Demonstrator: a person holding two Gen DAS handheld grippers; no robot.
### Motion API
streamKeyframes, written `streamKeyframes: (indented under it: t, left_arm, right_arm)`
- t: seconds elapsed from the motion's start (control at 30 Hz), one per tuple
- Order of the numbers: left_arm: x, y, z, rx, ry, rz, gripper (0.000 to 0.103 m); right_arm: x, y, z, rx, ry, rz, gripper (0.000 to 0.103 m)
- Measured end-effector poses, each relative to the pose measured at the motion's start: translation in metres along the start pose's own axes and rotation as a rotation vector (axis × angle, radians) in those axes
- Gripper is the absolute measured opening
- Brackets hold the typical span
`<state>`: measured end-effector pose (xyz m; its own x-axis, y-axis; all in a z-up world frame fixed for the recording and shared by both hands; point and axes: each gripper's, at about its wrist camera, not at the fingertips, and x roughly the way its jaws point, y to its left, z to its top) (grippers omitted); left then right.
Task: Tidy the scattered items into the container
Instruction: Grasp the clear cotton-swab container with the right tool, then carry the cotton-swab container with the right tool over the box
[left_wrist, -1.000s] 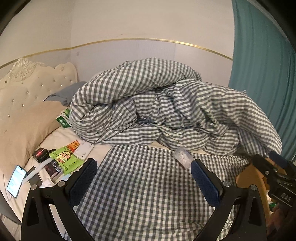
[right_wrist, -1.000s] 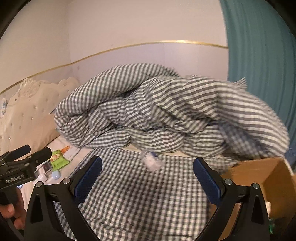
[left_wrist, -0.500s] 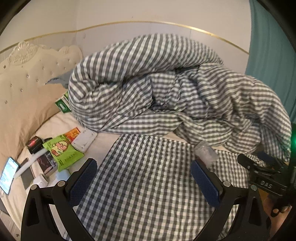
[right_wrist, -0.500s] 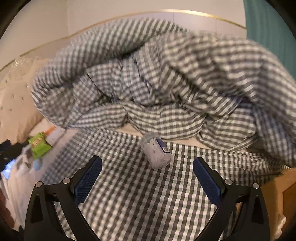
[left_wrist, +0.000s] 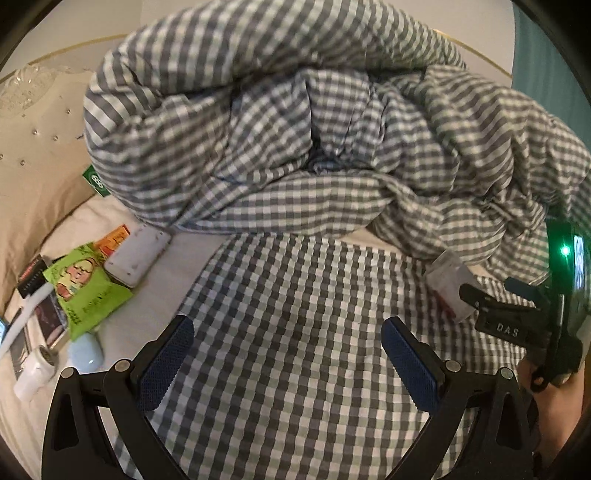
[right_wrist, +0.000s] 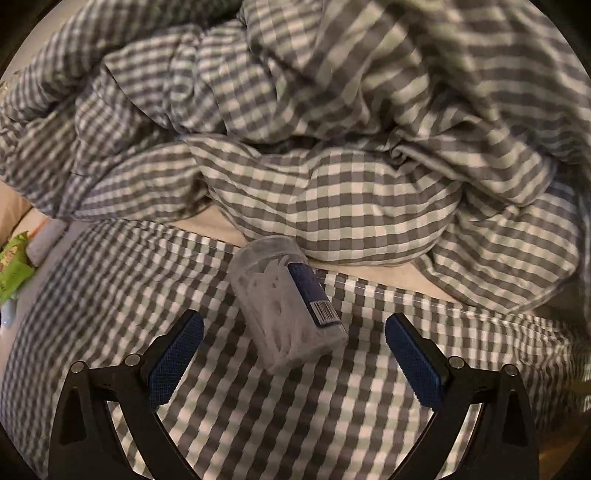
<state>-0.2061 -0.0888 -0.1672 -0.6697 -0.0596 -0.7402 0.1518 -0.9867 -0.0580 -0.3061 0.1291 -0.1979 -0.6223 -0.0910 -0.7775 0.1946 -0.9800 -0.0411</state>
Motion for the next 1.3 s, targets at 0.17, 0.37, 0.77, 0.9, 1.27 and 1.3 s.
streamKeyframes:
  t: [0.17,0.37,0.77,0.9,1.27,1.3]
  left_arm:
    - [0.018,0.0,-0.007,-0.003,0.026,-0.005,0.103]
    - [0.023,0.005,-0.012,-0.011,0.04,-0.005,0.103]
    - [0.007,0.007,-0.008,-0.015,0.025,-0.003,0.103]
    - [-0.016,0.003,-0.003,0.001,-0.003,0.008,0.103]
    - [-0.103,-0.017,0.011,0.005,-0.11,-0.021,0.103]
    - [-0.113,-0.019,0.011,0.007,-0.122,-0.024,0.103]
  right_arm:
    - [0.024,0.005,0.001,-0.016,0.033,-0.006,0.099]
    - [0.049,0.006,-0.005,0.007,0.088,-0.007,0.099]
    - [0.029,0.005,-0.008,0.053,0.093,0.01,0.07]
    - [0.011,0.007,-0.009,0.066,0.073,0.038,0.069]
    - [-0.088,0.002,-0.014,0.095,-0.019,0.104,0.063]
    - [-0.096,0.004,-0.015,0.095,-0.031,0.103,0.063]
